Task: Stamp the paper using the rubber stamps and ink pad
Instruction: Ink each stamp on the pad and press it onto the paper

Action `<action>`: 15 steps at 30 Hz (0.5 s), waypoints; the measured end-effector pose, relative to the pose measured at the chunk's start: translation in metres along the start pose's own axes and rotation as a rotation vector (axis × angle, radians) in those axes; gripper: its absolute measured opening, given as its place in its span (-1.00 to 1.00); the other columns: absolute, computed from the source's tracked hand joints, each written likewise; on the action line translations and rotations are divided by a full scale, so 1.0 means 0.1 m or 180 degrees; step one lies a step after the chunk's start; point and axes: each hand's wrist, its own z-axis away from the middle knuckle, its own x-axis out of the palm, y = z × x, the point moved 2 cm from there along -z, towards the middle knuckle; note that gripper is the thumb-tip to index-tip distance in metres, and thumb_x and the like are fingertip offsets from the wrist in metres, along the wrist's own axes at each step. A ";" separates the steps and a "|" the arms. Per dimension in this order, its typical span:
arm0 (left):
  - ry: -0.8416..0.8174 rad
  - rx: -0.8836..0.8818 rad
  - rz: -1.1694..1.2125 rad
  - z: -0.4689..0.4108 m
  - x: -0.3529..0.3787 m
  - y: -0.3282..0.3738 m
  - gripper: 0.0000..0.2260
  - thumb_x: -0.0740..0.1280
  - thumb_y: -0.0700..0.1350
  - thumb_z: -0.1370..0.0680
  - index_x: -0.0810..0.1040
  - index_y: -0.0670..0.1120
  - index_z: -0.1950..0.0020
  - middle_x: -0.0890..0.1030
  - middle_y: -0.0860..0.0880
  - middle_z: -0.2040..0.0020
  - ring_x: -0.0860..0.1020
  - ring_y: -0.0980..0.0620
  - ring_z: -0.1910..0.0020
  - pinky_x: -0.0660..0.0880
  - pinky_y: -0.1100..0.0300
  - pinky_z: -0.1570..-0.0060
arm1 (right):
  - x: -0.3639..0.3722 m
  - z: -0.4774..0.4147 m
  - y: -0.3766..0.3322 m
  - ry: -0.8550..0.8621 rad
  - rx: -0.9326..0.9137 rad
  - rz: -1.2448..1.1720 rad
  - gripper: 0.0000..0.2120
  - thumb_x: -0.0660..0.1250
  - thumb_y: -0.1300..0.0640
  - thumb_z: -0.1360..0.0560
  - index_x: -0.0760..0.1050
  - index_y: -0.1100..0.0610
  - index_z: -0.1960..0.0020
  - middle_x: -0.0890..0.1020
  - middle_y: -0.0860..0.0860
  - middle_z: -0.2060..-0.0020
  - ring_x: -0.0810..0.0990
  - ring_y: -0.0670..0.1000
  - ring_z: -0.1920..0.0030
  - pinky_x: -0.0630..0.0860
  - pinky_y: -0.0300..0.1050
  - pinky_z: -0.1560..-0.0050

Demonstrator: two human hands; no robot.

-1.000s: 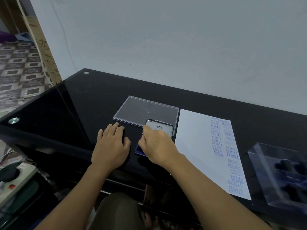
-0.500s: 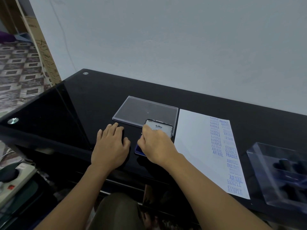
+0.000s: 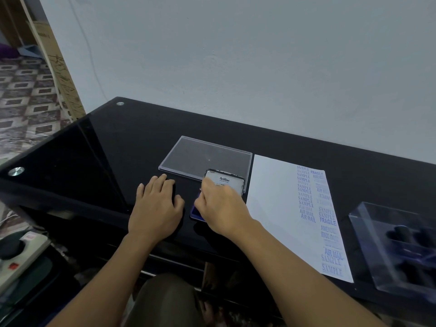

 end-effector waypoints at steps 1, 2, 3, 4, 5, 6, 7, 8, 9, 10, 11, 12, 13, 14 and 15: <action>0.0008 0.0006 -0.0002 0.00 0.00 0.00 -0.60 0.18 -0.03 -0.61 0.39 -0.13 -0.43 0.30 -0.12 -0.52 0.16 -0.09 -0.55 0.06 -0.16 -0.50 | 0.00 0.00 0.00 0.0005 0.0003 0.0006 -0.84 0.06 0.07 -0.65 0.33 0.15 -0.04 0.47 0.05 0.25 0.44 0.12 0.26 0.41 0.03 0.22; 0.0015 0.0013 -0.0002 0.00 0.00 0.00 -0.60 0.18 -0.03 -0.61 0.39 -0.13 -0.42 0.30 -0.12 -0.52 0.16 -0.09 -0.54 0.06 -0.16 -0.50 | 0.00 0.00 0.00 -0.0006 0.0014 0.0013 -0.84 0.06 0.07 -0.65 0.33 0.14 -0.04 0.46 0.05 0.25 0.44 0.12 0.26 0.41 0.02 0.22; 0.0018 0.0017 0.0001 0.00 0.00 0.00 -0.60 0.19 -0.04 -0.61 0.39 -0.13 -0.42 0.31 -0.12 -0.51 0.16 -0.09 -0.54 0.07 -0.17 -0.50 | -0.01 -0.01 0.00 -0.0017 0.0026 0.0014 -0.85 0.06 0.07 -0.66 0.32 0.14 -0.03 0.46 0.05 0.25 0.44 0.12 0.26 0.40 0.02 0.21; 0.0019 0.0015 0.0000 -0.01 0.00 0.00 -0.60 0.19 -0.04 -0.61 0.39 -0.13 -0.42 0.31 -0.12 -0.51 0.17 -0.09 -0.54 0.07 -0.17 -0.50 | -0.01 -0.01 -0.01 -0.0028 0.0042 0.0009 -0.86 0.06 0.06 -0.66 0.30 0.13 -0.02 0.46 0.05 0.24 0.44 0.12 0.25 0.40 0.02 0.21; 0.0014 0.0009 -0.0007 -0.01 0.00 0.00 -0.60 0.18 -0.03 -0.61 0.39 -0.13 -0.42 0.31 -0.12 -0.51 0.17 -0.08 -0.54 0.07 -0.17 -0.50 | -0.01 -0.02 0.00 -0.0040 0.0054 0.0002 -0.86 0.06 0.06 -0.66 0.28 0.12 -0.01 0.46 0.05 0.24 0.44 0.12 0.25 0.39 0.02 0.21; 0.0009 0.0007 -0.0018 -0.01 0.00 0.00 -0.60 0.18 -0.03 -0.61 0.39 -0.13 -0.42 0.31 -0.11 -0.51 0.17 -0.08 -0.54 0.07 -0.16 -0.50 | -0.02 -0.02 -0.01 -0.0051 0.0062 -0.0004 -0.87 0.06 0.06 -0.66 0.26 0.11 -0.01 0.46 0.05 0.24 0.44 0.12 0.25 0.39 0.02 0.21; 0.0010 0.0009 -0.0025 -0.01 0.01 0.00 -0.60 0.18 -0.03 -0.61 0.39 -0.13 -0.42 0.31 -0.11 -0.51 0.17 -0.08 -0.54 0.07 -0.17 -0.50 | -0.02 -0.01 -0.01 -0.0045 0.0065 -0.0011 -0.87 0.06 0.06 -0.66 0.26 0.11 0.00 0.46 0.05 0.24 0.44 0.12 0.25 0.40 0.03 0.21; 0.0013 0.0013 -0.0034 -0.01 0.01 0.00 -0.60 0.18 -0.03 -0.61 0.39 -0.13 -0.42 0.31 -0.12 -0.52 0.17 -0.09 -0.54 0.07 -0.17 -0.50 | -0.02 -0.01 -0.01 -0.0030 0.0066 -0.0026 -0.87 0.06 0.06 -0.66 0.25 0.10 0.00 0.46 0.05 0.25 0.44 0.12 0.25 0.40 0.03 0.21; 0.0010 0.0011 -0.0046 -0.01 0.01 0.00 -0.60 0.18 -0.02 -0.61 0.39 -0.12 -0.43 0.31 -0.12 -0.52 0.16 -0.09 -0.54 0.07 -0.17 -0.50 | -0.02 0.00 -0.01 0.0002 0.0059 -0.0048 -0.88 0.06 0.06 -0.65 0.26 0.10 0.00 0.46 0.05 0.25 0.44 0.12 0.26 0.41 0.04 0.21; 0.0005 0.0009 -0.0059 -0.01 0.01 0.00 -0.60 0.17 -0.02 -0.61 0.39 -0.12 -0.43 0.30 -0.12 -0.52 0.16 -0.09 -0.54 0.07 -0.16 -0.50 | -0.02 0.00 -0.02 0.0028 0.0061 -0.0068 -0.88 0.06 0.06 -0.65 0.26 0.10 0.01 0.46 0.05 0.25 0.45 0.13 0.26 0.42 0.04 0.21; 0.0002 0.0012 -0.0070 -0.01 0.01 0.00 -0.60 0.17 -0.02 -0.61 0.39 -0.13 -0.43 0.30 -0.12 -0.52 0.16 -0.09 -0.55 0.07 -0.16 -0.50 | -0.03 0.02 -0.03 0.0052 0.0051 -0.0087 -0.87 0.06 0.06 -0.65 0.26 0.10 0.01 0.47 0.05 0.25 0.45 0.13 0.26 0.43 0.05 0.21; -0.0002 0.0016 -0.0079 -0.01 0.01 0.00 -0.60 0.17 -0.03 -0.61 0.39 -0.13 -0.43 0.30 -0.12 -0.52 0.16 -0.09 -0.55 0.07 -0.17 -0.50 | -0.04 0.03 -0.03 0.0052 0.0046 -0.0088 -0.88 0.07 0.07 -0.65 0.26 0.11 0.01 0.47 0.05 0.24 0.47 0.14 0.25 0.46 0.06 0.21; -0.0007 0.0014 -0.0085 -0.01 0.01 0.01 -0.60 0.17 -0.03 -0.61 0.39 -0.13 -0.43 0.30 -0.12 -0.52 0.16 -0.09 -0.55 0.07 -0.16 -0.50 | -0.04 0.04 -0.04 0.0045 0.0014 -0.0054 -0.88 0.08 0.08 -0.66 0.26 0.11 0.01 0.46 0.05 0.23 0.49 0.15 0.23 0.49 0.07 0.20; -0.0020 0.0007 -0.0087 -0.01 0.01 0.00 -0.60 0.17 -0.02 -0.62 0.39 -0.13 -0.43 0.30 -0.12 -0.52 0.16 -0.08 -0.55 0.07 -0.16 -0.50 | -0.04 0.05 -0.05 0.0012 -0.0014 0.0015 -0.89 0.11 0.10 -0.66 0.27 0.12 0.02 0.45 0.05 0.22 0.53 0.17 0.21 0.54 0.09 0.19; -0.0038 -0.0001 -0.0084 -0.01 0.01 0.00 -0.59 0.16 -0.02 -0.62 0.38 -0.12 -0.43 0.30 -0.12 -0.52 0.15 -0.08 -0.55 0.07 -0.16 -0.50 | -0.05 0.06 -0.05 -0.0016 -0.0023 0.0060 -0.89 0.13 0.13 -0.65 0.28 0.12 0.04 0.46 0.06 0.21 0.57 0.19 0.18 0.57 0.10 0.18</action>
